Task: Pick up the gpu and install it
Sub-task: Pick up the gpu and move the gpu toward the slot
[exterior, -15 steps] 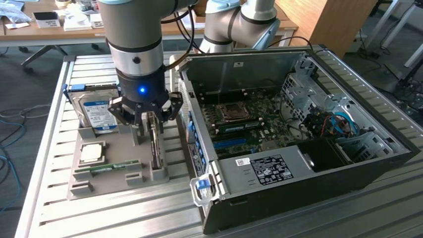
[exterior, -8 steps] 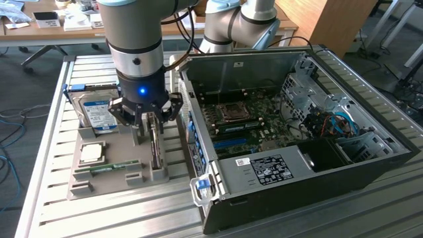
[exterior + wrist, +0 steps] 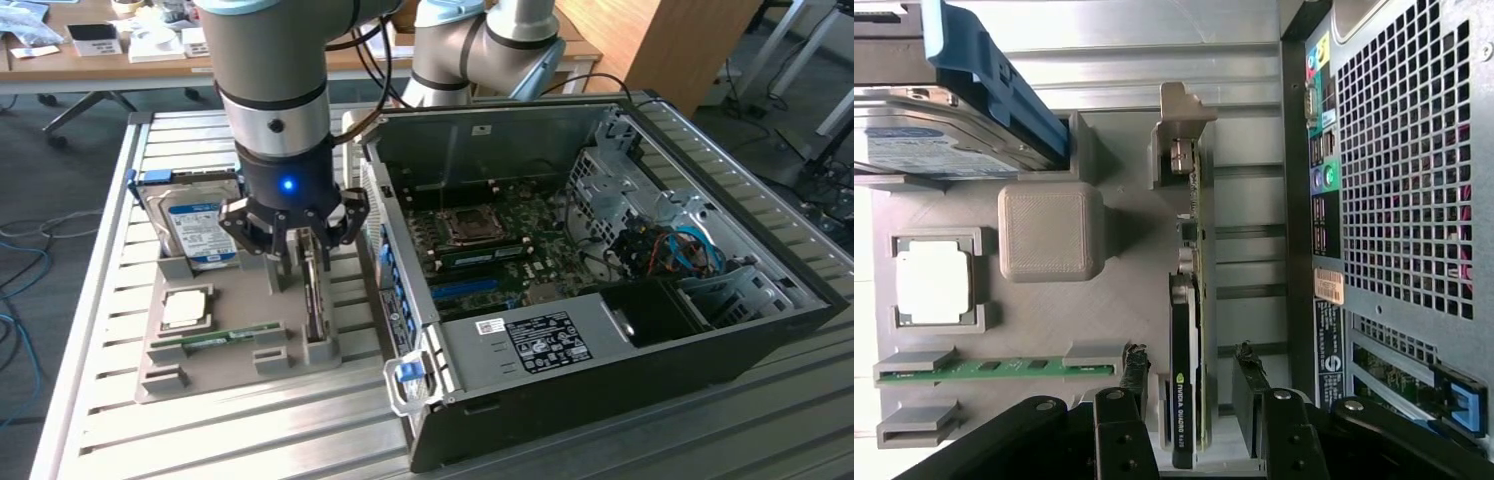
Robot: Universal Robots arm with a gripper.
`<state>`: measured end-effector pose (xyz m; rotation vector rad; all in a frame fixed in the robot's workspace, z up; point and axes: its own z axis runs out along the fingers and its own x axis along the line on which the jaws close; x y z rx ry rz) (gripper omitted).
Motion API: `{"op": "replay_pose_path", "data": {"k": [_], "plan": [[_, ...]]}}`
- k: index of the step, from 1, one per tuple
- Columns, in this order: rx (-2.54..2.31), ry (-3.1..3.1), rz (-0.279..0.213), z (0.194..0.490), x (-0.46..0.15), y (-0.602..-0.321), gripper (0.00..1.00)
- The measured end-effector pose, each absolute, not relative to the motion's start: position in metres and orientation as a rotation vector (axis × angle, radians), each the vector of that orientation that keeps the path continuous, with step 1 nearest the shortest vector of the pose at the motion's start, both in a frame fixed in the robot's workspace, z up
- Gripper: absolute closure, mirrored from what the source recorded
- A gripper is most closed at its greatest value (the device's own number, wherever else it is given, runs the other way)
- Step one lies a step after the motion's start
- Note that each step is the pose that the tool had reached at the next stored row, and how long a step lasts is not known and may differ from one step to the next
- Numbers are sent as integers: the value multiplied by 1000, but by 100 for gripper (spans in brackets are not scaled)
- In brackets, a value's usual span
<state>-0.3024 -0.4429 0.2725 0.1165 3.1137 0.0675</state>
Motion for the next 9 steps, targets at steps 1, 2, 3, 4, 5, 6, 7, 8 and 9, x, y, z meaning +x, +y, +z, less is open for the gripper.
{"op": "replay_pose_path", "data": {"k": [1, 2, 3, 4, 5, 6, 7, 8, 9], "plan": [[117, 3114, 68, 272, -302, -443, 53], [117, 3114, 68, 271, -302, -443, 53], [117, 3114, 67, 271, -302, -443, 53], [117, 3114, 67, 270, -302, -443, 53], [117, 3114, 68, 269, -302, -443, 53], [117, 3114, 67, 269, -302, -443, 53], [117, 3114, 67, 268, -302, -443, 53], [117, 3114, 67, 268, -302, -443, 53], [117, 3114, 68, 267, -302, -443, 53]]}}
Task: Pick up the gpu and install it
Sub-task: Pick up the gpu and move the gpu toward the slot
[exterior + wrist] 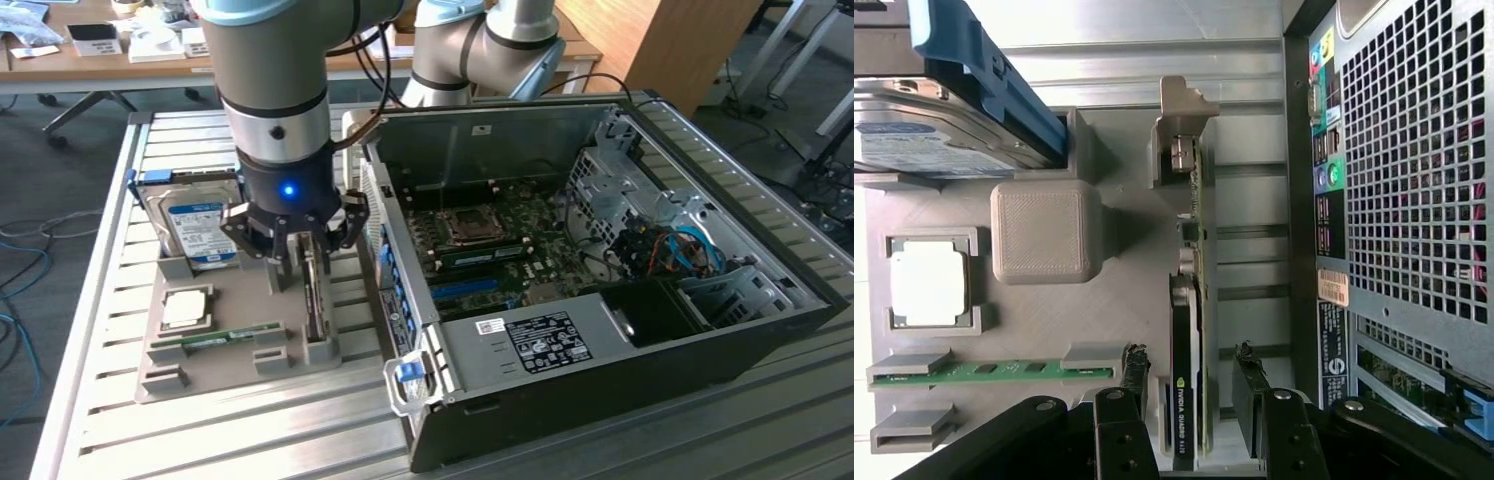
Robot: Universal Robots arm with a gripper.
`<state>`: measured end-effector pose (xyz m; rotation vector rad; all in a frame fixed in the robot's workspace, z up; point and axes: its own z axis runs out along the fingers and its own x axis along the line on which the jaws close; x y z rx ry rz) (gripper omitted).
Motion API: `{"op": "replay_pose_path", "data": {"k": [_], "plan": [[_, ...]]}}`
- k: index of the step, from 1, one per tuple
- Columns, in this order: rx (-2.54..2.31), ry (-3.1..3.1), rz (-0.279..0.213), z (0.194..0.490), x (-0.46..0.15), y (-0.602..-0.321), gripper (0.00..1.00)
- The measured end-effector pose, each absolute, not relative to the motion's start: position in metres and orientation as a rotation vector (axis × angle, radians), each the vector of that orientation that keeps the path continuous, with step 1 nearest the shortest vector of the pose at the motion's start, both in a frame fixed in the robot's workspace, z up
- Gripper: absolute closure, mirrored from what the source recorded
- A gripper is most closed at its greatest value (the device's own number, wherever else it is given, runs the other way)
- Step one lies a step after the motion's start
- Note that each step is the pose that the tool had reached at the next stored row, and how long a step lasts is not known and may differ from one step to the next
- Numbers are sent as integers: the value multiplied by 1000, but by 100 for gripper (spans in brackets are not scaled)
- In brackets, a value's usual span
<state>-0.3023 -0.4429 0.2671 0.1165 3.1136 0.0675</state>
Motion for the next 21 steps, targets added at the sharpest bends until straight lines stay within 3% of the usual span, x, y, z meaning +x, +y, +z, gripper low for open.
{"op": "replay_pose_path", "data": {"k": [21], "plan": [[117, 3114, 67, 246, -303, -443, 53]]}}
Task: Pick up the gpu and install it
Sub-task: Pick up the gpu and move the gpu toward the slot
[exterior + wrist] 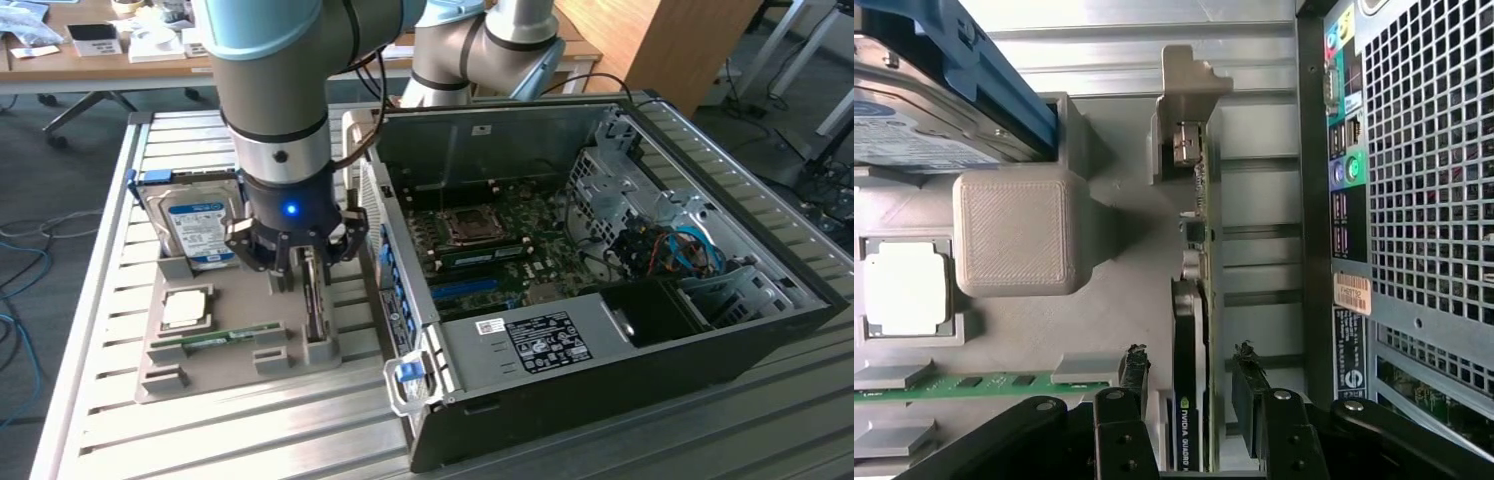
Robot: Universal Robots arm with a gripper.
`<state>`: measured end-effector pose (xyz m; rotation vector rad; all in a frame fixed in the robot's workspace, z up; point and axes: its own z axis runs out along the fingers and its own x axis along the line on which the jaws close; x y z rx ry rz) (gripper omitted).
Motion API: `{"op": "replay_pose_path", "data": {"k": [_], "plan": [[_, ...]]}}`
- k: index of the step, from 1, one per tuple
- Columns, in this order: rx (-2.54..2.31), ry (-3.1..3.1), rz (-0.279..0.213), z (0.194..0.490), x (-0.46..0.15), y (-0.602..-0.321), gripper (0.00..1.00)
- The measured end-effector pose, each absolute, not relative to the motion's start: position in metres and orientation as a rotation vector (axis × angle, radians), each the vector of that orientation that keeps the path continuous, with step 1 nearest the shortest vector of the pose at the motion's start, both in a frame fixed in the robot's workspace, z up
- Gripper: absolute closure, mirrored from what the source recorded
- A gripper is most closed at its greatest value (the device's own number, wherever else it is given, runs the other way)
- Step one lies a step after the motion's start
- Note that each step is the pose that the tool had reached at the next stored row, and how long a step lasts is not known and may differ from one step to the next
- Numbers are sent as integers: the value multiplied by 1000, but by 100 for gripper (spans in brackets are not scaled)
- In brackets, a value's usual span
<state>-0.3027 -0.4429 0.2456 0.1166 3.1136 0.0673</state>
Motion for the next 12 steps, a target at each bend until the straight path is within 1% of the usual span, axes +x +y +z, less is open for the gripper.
{"op": "replay_pose_path", "data": {"k": [12], "plan": [[117, 3114, 67, 234, -303, -443, 53]]}}
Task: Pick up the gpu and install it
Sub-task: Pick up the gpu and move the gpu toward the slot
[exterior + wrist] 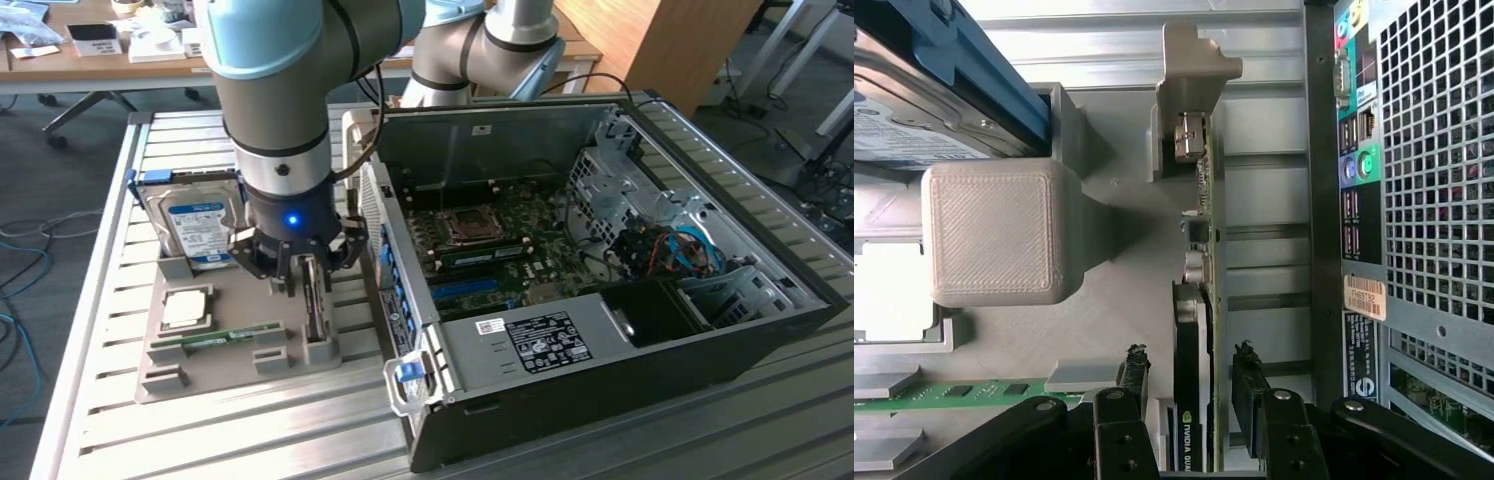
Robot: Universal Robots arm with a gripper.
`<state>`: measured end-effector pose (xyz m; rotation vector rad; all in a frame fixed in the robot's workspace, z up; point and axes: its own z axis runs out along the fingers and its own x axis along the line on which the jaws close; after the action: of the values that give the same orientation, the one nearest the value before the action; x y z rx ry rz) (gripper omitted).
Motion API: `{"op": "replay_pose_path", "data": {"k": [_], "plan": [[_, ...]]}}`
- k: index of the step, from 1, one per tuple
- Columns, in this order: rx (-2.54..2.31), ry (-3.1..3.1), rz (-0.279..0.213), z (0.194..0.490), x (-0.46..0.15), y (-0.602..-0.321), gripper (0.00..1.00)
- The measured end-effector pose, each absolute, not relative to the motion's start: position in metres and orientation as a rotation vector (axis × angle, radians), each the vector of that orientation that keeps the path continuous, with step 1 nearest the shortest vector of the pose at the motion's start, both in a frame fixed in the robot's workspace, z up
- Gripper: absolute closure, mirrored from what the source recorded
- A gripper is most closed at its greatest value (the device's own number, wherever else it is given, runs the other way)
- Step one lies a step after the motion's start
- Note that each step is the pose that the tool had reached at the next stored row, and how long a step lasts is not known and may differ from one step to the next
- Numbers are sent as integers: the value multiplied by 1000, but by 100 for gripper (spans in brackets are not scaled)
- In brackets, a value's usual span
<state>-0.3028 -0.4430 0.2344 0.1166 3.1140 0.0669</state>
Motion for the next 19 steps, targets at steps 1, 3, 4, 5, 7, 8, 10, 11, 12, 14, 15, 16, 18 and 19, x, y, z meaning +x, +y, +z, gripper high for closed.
{"op": "replay_pose_path", "data": {"k": [1, 3, 4, 5, 7, 8, 10, 11, 12, 14, 15, 16, 18, 19], "plan": [[117, 3114, 67, 234, -303, -443, 53], [117, 3114, 68, 233, -303, -443, 53], [117, 3114, 67, 232, -303, -443, 53], [117, 3114, 67, 231, -303, -443, 53], [117, 3114, 67, 231, -302, -443, 53], [117, 3114, 67, 231, -302, -443, 53], [117, 3114, 68, 231, -302, -443, 53], [117, 3114, 68, 230, -302, -442, 53], [117, 3114, 68, 230, -302, -441, 53], [117, 3114, 67, 230, -302, -439, 53], [117, 3114, 67, 230, -302, -438, 53], [117, 3114, 67, 230, -302, -437, 53], [116, 3114, 68, 229, -302, -437, 53], [116, 3114, 68, 229, -302, -437, 53]]}}
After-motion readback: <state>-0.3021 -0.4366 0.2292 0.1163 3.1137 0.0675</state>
